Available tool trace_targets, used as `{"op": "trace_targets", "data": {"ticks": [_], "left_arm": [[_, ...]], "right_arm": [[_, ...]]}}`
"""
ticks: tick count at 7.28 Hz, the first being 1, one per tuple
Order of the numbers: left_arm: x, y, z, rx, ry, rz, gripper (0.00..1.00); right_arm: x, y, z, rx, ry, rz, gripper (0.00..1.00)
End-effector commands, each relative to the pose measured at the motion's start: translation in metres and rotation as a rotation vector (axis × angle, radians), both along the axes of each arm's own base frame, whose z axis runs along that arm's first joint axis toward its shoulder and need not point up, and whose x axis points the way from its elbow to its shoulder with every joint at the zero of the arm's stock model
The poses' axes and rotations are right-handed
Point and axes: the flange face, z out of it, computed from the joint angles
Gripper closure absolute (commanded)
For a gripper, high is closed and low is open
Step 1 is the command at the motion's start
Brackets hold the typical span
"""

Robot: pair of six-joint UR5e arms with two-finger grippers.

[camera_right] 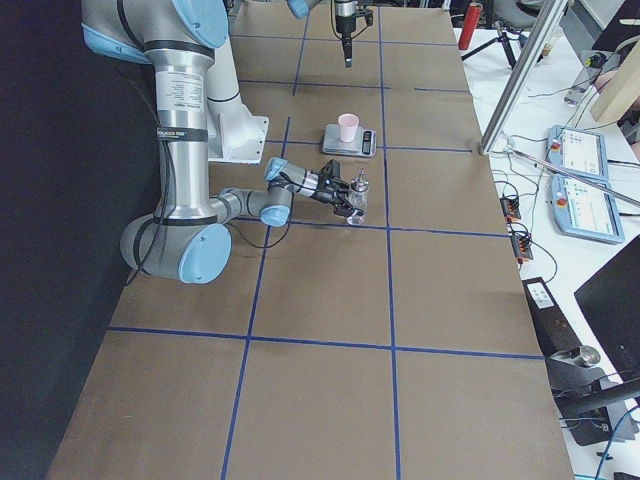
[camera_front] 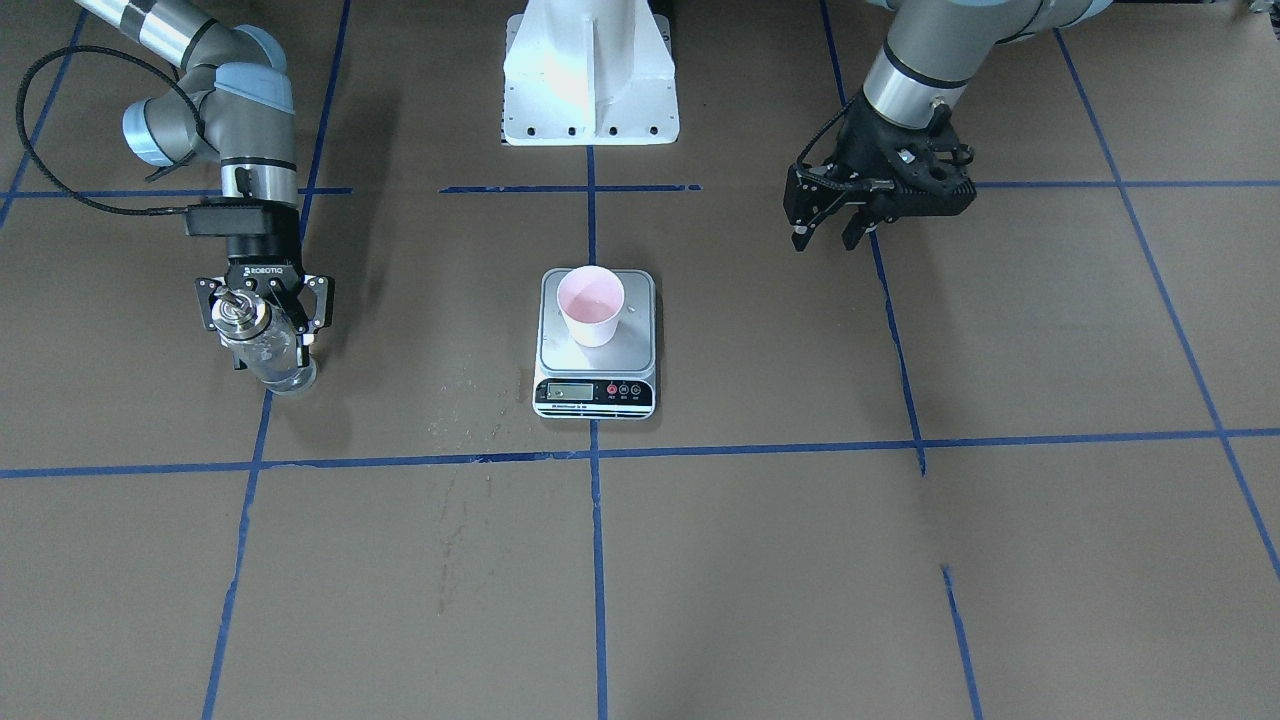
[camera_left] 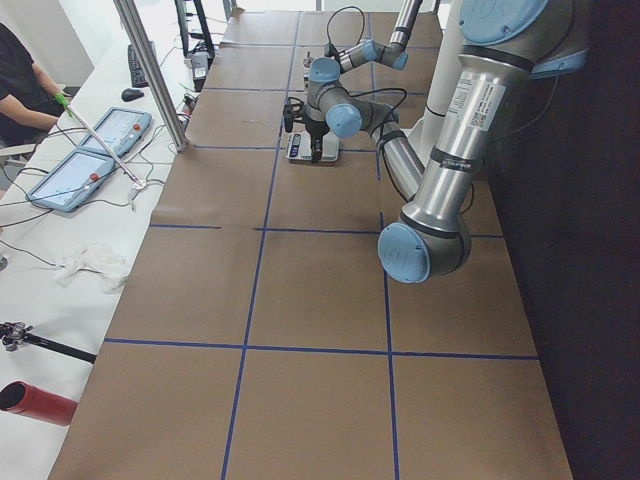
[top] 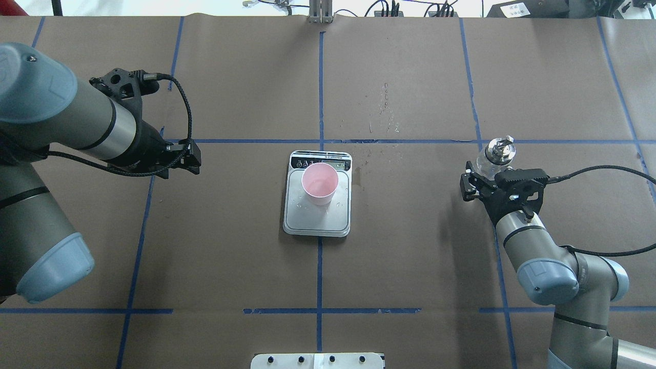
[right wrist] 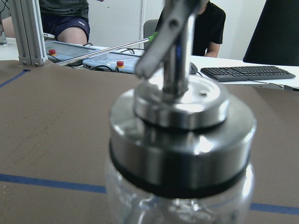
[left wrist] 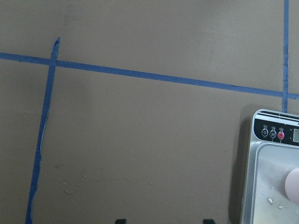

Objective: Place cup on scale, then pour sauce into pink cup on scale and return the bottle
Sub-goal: 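Move the bottle with the right gripper above the pink cup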

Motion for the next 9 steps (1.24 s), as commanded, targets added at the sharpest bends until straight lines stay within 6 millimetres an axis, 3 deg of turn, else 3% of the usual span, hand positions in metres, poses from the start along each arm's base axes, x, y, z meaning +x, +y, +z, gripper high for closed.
{"op": "trace_targets", "data": {"ticks": [1, 2, 4, 5, 6, 7, 8, 9], "left_arm": [[-0.005, 0.003, -0.005, 0.009, 0.010, -0.002, 0.36], [-0.009, 0.006, -0.010, 0.017, 0.020, -0.003, 0.36], [-0.012, 0.006, 0.000, 0.033, -0.001, 0.017, 0.37], [-0.028, 0.016, 0.013, 0.058, -0.022, 0.040, 0.37], [-0.049, 0.026, 0.025, 0.095, -0.041, 0.061, 0.36], [-0.069, 0.023, 0.040, 0.129, -0.072, 0.072, 0.36], [-0.088, 0.017, 0.054, 0.157, -0.104, 0.079, 0.36], [-0.098, 0.013, 0.061, 0.170, -0.118, 0.081, 0.36]], "right_arm": [[0.002, -0.010, -0.035, 0.057, 0.049, -0.012, 1.00], [-0.004, -0.009, -0.040, 0.058, 0.092, -0.027, 1.00], [-0.045, -0.027, -0.108, 0.053, 0.229, -0.013, 1.00], [-0.059, -0.029, -0.158, 0.059, 0.314, 0.027, 1.00], [-0.073, -0.014, -0.196, 0.065, 0.316, -0.007, 1.00], [-0.082, -0.006, -0.212, 0.077, 0.289, -0.022, 1.00], [-0.090, 0.002, -0.216, 0.087, 0.318, -0.041, 1.00], [-0.097, 0.011, -0.203, 0.146, 0.514, -0.039, 1.00]]}}
